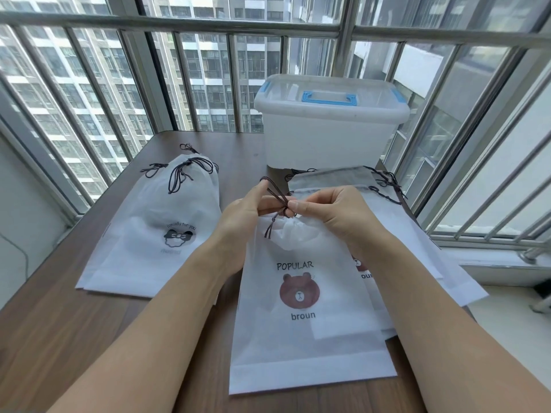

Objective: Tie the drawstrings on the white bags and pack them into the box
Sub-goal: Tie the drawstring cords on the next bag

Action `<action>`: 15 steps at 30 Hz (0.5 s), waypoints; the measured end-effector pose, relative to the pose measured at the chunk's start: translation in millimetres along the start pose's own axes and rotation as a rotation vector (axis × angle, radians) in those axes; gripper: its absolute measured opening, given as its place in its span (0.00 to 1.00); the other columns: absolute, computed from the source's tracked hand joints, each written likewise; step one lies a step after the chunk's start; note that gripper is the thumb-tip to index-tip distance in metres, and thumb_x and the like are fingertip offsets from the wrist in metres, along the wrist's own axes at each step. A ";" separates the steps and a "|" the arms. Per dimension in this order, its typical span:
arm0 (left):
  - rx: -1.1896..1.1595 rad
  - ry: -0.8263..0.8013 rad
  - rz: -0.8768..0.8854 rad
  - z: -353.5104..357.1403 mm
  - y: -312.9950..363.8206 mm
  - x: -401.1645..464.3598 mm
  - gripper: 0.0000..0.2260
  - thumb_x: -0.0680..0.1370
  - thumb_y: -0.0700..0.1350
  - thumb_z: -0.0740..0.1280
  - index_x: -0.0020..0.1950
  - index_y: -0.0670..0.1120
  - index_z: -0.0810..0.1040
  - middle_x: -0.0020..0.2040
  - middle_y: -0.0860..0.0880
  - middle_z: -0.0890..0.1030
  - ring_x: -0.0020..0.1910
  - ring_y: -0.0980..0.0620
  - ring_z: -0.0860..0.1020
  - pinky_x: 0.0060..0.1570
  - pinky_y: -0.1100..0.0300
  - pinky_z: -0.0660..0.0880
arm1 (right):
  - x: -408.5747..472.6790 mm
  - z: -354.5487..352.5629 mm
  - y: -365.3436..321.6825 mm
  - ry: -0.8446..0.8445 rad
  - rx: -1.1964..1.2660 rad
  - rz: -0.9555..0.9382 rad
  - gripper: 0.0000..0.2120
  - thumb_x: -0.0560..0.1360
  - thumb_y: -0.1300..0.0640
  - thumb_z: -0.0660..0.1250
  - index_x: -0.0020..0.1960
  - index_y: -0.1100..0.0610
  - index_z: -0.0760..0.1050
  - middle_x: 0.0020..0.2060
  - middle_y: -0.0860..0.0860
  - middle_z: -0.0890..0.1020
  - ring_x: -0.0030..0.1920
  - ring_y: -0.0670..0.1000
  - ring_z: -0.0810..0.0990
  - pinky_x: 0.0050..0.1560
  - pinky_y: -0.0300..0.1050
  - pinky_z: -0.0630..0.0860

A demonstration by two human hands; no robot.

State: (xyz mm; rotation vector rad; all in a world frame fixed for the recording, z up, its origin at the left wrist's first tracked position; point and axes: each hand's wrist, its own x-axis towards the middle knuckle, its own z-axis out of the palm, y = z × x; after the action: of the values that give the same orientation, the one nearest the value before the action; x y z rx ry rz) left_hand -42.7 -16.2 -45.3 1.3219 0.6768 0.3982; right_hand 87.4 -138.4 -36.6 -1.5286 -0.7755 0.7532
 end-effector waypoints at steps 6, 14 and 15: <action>-0.048 -0.054 0.091 2.9 -7.0 -2.2 0.17 0.69 0.48 0.77 0.52 0.38 0.85 0.48 0.41 0.86 0.46 0.45 0.82 0.54 0.51 0.77 | 0.2 2.8 0.5 0.022 0.004 0.015 0.07 0.73 0.58 0.76 0.40 0.62 0.84 0.33 0.46 0.85 0.36 0.38 0.82 0.39 0.28 0.72; -0.091 0.051 0.206 6.2 -6.9 1.9 0.04 0.78 0.39 0.70 0.46 0.40 0.83 0.35 0.49 0.84 0.35 0.55 0.82 0.39 0.66 0.78 | -1.0 -10.6 -2.1 -0.173 0.167 0.089 0.10 0.76 0.67 0.71 0.57 0.67 0.82 0.53 0.63 0.85 0.51 0.56 0.84 0.56 0.47 0.80; -0.077 0.044 0.229 7.4 -7.9 2.0 0.04 0.79 0.38 0.69 0.47 0.40 0.83 0.35 0.49 0.84 0.35 0.55 0.81 0.41 0.65 0.78 | -0.7 -12.6 -2.1 -0.173 0.162 0.080 0.10 0.75 0.67 0.71 0.57 0.67 0.82 0.53 0.63 0.85 0.50 0.56 0.85 0.55 0.46 0.81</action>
State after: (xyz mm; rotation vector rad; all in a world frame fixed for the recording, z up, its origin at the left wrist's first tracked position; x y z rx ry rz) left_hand -37.2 -22.3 -52.6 1.3239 0.5424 0.6341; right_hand 97.3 -145.9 -33.4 -1.3678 -0.7644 0.9936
